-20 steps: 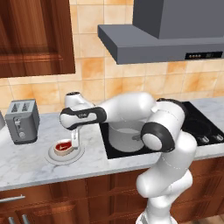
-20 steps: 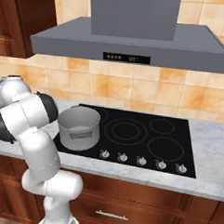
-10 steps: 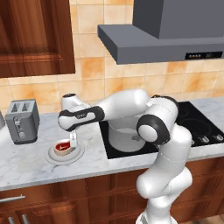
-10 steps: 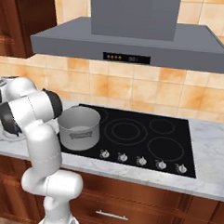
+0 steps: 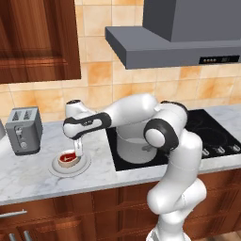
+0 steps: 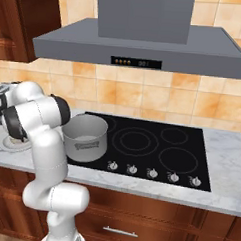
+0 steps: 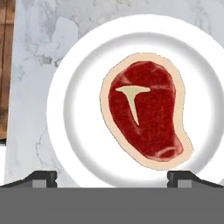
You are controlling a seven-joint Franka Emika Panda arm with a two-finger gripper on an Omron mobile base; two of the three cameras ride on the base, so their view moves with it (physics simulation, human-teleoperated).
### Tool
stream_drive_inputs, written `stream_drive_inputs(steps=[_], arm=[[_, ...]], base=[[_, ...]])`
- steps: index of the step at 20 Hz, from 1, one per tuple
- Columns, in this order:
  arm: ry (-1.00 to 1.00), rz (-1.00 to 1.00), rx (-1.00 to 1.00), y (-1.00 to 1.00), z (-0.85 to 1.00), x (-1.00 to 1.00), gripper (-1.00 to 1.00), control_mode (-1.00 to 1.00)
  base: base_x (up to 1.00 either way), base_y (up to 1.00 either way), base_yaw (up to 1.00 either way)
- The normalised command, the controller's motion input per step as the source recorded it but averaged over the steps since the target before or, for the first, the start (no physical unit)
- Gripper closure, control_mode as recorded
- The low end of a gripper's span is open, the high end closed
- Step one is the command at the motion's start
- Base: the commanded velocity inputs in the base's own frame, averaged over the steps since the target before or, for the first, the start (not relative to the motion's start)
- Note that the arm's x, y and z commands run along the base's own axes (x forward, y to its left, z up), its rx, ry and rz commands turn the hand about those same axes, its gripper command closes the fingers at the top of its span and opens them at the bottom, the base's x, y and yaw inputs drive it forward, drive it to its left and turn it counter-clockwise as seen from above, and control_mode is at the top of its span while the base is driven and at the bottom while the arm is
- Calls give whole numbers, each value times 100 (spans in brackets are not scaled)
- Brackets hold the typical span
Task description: Retrieve the frozen meat and place it in the pot on a burner. Then turn the burner on.
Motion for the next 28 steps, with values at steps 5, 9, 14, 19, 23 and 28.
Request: stream_drive_inputs(steps=[5, 9, 14, 19, 23, 28], arm=[[-8, 4, 0, 0, -14, 12, -100, -100], [0, 5, 0, 3, -3, 9, -100, -100], [0, 4, 0, 4, -9, 5, -100, -100], [0, 6, 0, 5, -13, 7, -100, -100], [0, 6, 0, 4, -9, 7, -100, -100], [0, 5, 0, 5, -6, 4, -100, -100]], base=[[0, 0, 0], [0, 0, 0], [0, 0, 0], [0, 0, 0], [0, 0, 0], [0, 0, 0]])
